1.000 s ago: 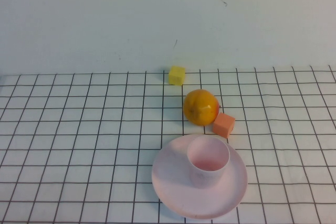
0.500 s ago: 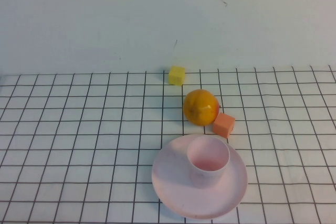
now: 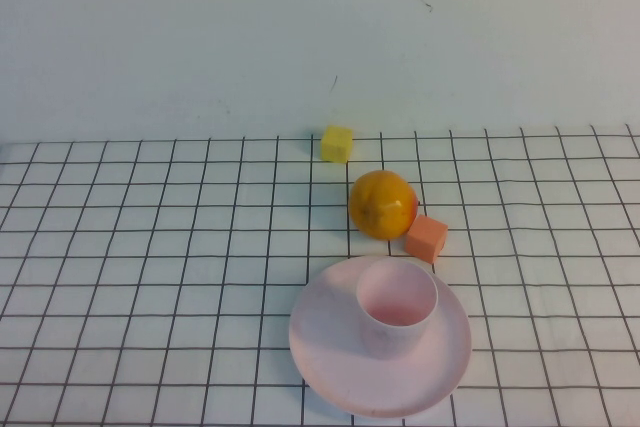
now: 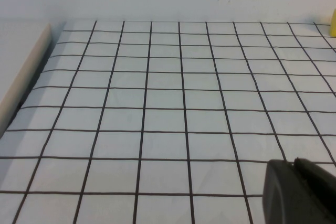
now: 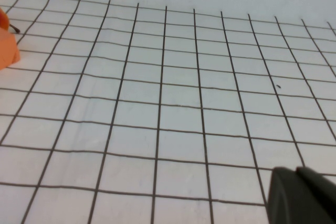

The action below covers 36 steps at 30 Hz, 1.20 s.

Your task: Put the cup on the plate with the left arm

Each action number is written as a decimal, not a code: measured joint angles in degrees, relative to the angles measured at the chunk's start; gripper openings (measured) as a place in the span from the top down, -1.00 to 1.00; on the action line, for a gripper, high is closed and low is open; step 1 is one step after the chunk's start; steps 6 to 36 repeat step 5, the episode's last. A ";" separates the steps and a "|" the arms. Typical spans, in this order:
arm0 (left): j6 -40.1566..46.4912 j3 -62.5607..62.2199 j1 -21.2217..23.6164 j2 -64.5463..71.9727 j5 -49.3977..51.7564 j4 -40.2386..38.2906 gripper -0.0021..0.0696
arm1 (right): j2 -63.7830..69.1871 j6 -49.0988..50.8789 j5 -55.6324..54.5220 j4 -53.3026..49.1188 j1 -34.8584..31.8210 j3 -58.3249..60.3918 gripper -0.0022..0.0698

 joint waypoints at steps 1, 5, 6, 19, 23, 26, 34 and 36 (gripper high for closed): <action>0.00 0.00 0.00 0.00 0.00 0.00 0.95 | 0.00 0.00 0.00 0.00 0.00 0.00 0.95; 0.00 0.00 0.00 0.00 0.10 0.00 0.95 | 0.00 0.00 0.00 0.00 0.00 0.00 0.95; 0.00 0.00 0.00 0.00 0.10 0.00 0.95 | 0.00 0.00 0.00 0.00 0.00 0.00 0.95; 0.00 0.00 0.00 0.00 0.10 0.00 0.95 | 0.00 0.00 0.00 0.00 0.00 0.00 0.95; 0.00 0.00 0.00 0.00 0.10 0.00 0.95 | 0.00 0.00 0.00 0.00 0.00 0.00 0.95; 0.00 0.00 0.00 0.00 0.10 0.00 0.95 | 0.00 0.00 0.00 0.00 0.00 0.00 0.95; 0.00 0.00 0.00 0.00 0.10 0.00 0.95 | 0.00 0.00 0.00 0.00 0.00 0.00 0.95; 0.00 0.00 0.00 0.00 0.10 0.00 0.95 | 0.00 0.00 0.00 0.00 0.00 0.00 0.95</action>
